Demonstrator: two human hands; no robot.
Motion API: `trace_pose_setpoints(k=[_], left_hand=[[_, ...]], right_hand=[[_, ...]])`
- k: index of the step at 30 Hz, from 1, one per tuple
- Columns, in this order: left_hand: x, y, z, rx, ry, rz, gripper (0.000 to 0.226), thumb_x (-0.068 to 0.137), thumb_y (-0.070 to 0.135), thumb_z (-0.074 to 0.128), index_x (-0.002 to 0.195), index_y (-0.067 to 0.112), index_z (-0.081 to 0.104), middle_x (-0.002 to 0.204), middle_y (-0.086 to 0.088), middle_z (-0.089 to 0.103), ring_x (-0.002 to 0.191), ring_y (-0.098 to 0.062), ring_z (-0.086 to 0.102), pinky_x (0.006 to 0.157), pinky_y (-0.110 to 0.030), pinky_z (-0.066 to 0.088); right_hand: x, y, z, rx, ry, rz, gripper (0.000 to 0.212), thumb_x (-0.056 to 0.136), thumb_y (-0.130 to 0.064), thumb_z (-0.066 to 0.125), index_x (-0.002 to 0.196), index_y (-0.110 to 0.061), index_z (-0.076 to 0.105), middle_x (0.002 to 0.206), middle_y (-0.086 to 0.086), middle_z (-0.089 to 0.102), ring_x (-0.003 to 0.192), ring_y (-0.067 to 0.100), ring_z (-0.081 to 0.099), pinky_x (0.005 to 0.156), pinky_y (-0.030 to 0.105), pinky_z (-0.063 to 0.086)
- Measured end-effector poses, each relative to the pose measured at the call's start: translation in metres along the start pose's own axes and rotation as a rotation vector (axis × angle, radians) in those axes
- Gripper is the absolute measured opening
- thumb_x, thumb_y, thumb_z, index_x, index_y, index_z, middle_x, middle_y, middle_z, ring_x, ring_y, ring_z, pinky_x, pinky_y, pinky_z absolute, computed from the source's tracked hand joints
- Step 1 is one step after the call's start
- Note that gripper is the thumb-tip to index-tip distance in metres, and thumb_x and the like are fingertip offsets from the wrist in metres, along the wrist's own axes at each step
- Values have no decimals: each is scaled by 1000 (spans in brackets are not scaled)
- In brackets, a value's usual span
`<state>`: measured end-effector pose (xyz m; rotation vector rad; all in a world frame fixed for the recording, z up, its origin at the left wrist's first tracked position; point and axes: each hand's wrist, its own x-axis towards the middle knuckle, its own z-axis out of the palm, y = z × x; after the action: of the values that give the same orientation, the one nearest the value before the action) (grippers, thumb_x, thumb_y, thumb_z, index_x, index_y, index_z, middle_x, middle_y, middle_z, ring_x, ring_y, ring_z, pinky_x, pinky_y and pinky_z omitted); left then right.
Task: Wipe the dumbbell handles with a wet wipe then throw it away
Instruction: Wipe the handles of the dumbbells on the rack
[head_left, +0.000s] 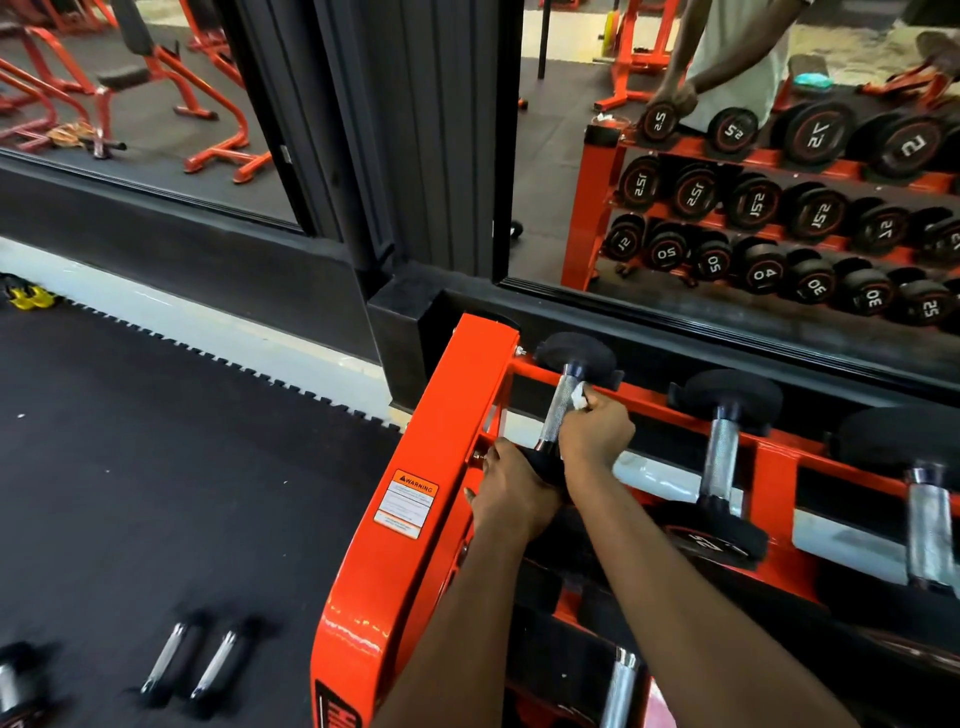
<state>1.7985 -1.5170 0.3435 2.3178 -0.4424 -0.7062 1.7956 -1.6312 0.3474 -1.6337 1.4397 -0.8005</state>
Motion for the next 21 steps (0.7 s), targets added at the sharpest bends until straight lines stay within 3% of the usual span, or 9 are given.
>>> trace_pose_setpoints(k=[5,8,12,15,18,21], left_hand=[[-3,2,-4,-16,2,0,103,38,78,68,119,20,39,131,-3,54,123,-30,57,104,-61,42],[-6,2,-2,-3,8,11,107,40,79,73,121,19,38,129,-3,54,122,-31,57,104,-60,42],[-5,3,-4,-8,6,20,111,41,79,71,126,17,37,132,-4,53,123,-31,56,105,-60,41],[-5,3,-4,-2,-2,24,107,41,80,67,123,19,37,131,-3,53,123,-31,56,105,-60,41],[-6,5,-4,-5,3,16,109,39,80,66,124,18,38,130,-3,54,122,-31,57,104,-59,42],[-6,4,-3,4,17,22,112,40,79,72,127,18,37,131,-3,54,124,-30,56,103,-57,44]], right_hand=[[35,-7,14,354,-111,347,15,77,0,68,87,-6,77,88,12,75,70,19,67,67,33,59],[37,6,5,420,-233,329,20,82,8,57,82,-3,74,81,11,74,64,12,68,60,22,56],[34,18,2,460,-149,302,32,84,9,58,65,-15,64,69,2,66,69,19,65,61,24,52],[35,1,9,565,-165,328,33,89,9,52,66,-13,62,66,-1,63,53,6,61,52,16,48],[40,7,16,670,-294,395,21,88,7,54,82,-2,72,81,10,74,73,21,72,77,31,58],[39,32,11,578,-496,355,26,91,3,52,97,-3,76,93,10,76,88,22,74,82,35,59]])
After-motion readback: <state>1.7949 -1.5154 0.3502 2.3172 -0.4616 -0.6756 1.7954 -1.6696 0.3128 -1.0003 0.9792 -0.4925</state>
